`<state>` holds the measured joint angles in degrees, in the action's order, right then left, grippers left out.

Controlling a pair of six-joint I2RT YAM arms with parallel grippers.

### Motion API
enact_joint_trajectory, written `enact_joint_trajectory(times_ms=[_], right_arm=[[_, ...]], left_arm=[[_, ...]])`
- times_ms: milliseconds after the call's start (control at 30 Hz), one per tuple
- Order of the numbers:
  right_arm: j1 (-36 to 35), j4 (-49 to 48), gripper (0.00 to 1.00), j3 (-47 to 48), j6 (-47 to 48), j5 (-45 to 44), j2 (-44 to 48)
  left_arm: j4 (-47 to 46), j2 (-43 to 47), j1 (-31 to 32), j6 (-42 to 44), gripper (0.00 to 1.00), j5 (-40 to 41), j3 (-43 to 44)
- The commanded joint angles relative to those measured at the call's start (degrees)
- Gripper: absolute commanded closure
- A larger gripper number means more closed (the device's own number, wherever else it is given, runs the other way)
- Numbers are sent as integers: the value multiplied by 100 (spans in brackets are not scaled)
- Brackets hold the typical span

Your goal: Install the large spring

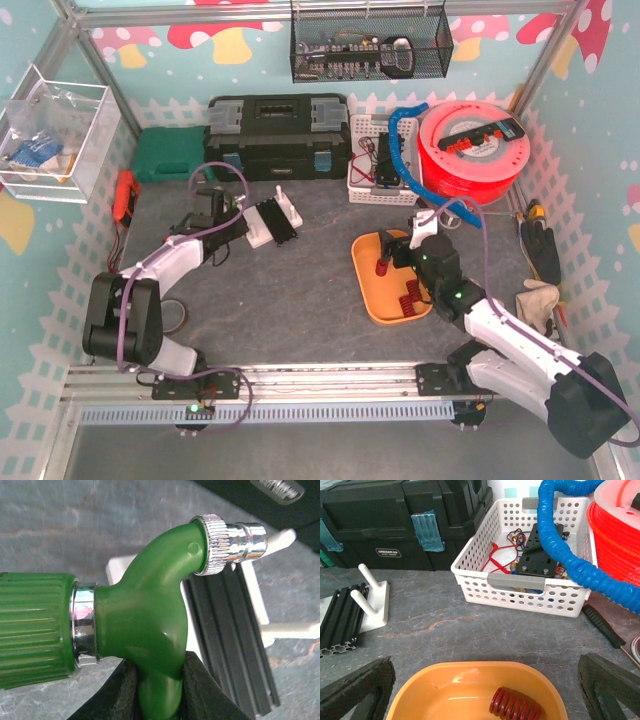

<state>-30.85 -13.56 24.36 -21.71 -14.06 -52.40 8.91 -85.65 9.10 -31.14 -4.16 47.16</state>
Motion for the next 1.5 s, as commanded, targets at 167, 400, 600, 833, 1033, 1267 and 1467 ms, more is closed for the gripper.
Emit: enact_joint_trajectory(times_ms=[167,400,600,833,1033,1267,1467], right_arm=[[-166,-318,1,-46,-12,94,-142],[-499,-563,1,-11,170,185,-330],[-966,-947,1,2,414,-96,-640],[-1287,-1276,1,6,550,-527,-918],[-1362,-1168,1,30,963,-187,-946],[-1371,-1164,1,38,1030,-290,-1015],[-1371,-831,1,225,912,-698,-1124]], left_arm=[[-613,246,-43,-251,93,961,315],[-729,-355,-364,-265,94,1704,535],[-785,-1225,-567,-384,94,1543,909],[-642,-2009,-848,-398,90,1199,1283],[-384,-2377,-1017,-326,80,906,1655],[-127,-2551,-1065,-340,56,949,1867],[-64,-2332,-1056,-313,42,1040,1647]])
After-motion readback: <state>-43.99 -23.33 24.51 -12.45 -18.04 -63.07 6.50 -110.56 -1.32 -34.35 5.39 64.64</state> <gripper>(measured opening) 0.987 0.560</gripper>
